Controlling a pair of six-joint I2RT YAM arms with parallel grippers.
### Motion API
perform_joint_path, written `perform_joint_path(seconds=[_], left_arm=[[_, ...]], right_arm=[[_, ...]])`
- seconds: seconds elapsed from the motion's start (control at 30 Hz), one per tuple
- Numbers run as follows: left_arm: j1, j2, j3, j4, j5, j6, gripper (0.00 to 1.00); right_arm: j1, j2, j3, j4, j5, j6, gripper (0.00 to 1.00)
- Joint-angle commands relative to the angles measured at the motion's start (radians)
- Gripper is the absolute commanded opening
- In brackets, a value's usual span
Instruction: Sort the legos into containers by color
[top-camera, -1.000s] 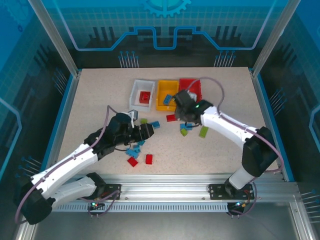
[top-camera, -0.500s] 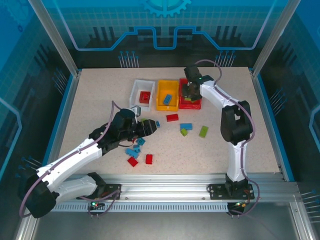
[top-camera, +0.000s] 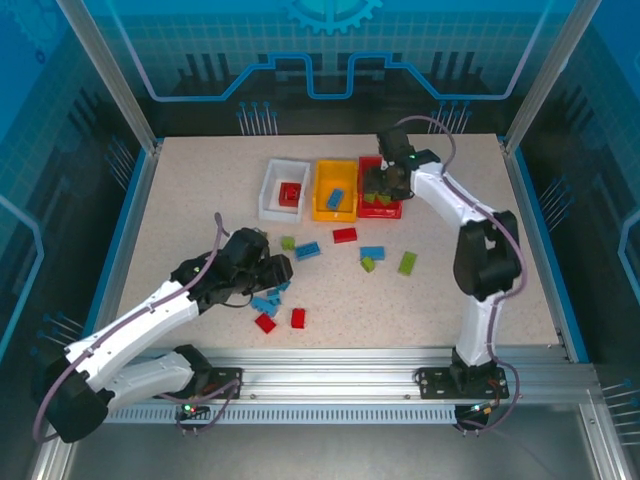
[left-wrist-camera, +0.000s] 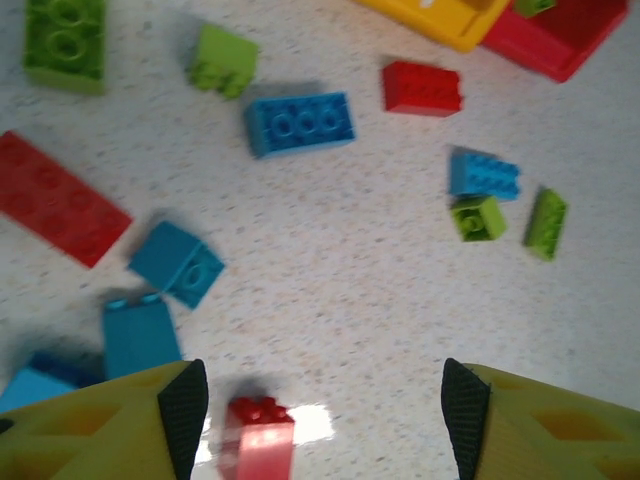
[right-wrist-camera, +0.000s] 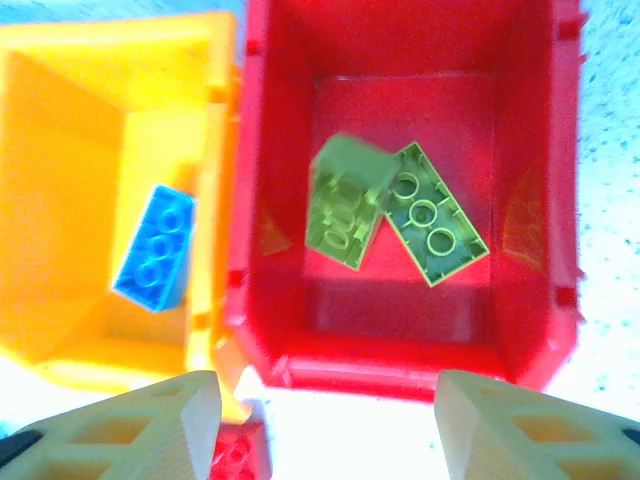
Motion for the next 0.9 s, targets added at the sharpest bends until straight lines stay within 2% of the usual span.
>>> perform_joint_path(seconds=[0.0,0.2,0.33,0.43,0.53,0.73,0.87], left_arm=[[0.006,0.016,0.017,-0.17,-0.051,-0.038,0.68],[0.023,-0.063,-0.092,-0.203,-0.063,-0.169,0.7],[0.144,-0.108,-0.179,-0.131,0.012,-0.229,0.64],[0.232,-0.091,-0.222,-0.038,0.108,-0.259,0.62],[0.25,-0.032,-0.236,0.051,0.144,-0.302,0.62],[0.252,0.108,-0.27,0.186,0.19,-0.376,0.58],[0.252,0.12,-0.309,0.213,0.181,-0.421,0.52]], right_arm=[[0.071,-0.208,-0.134,0.049,0.022,-0.009,0.61],[0.312,-0.499,-0.496,0.157,0.06,0.068,0.65],[0.494,-0.589,-0.641,0.208,0.085,0.146,0.66],[0.603,-0.629,-0.728,0.316,0.041,0.146,0.67],[0.708,-0.653,-0.798,0.429,0.021,0.117,0.7],[0.779,-0.627,-0.808,0.426,0.06,0.149,0.69],[0.794,-0.626,-0.796,0.416,0.074,0.151,0.69]])
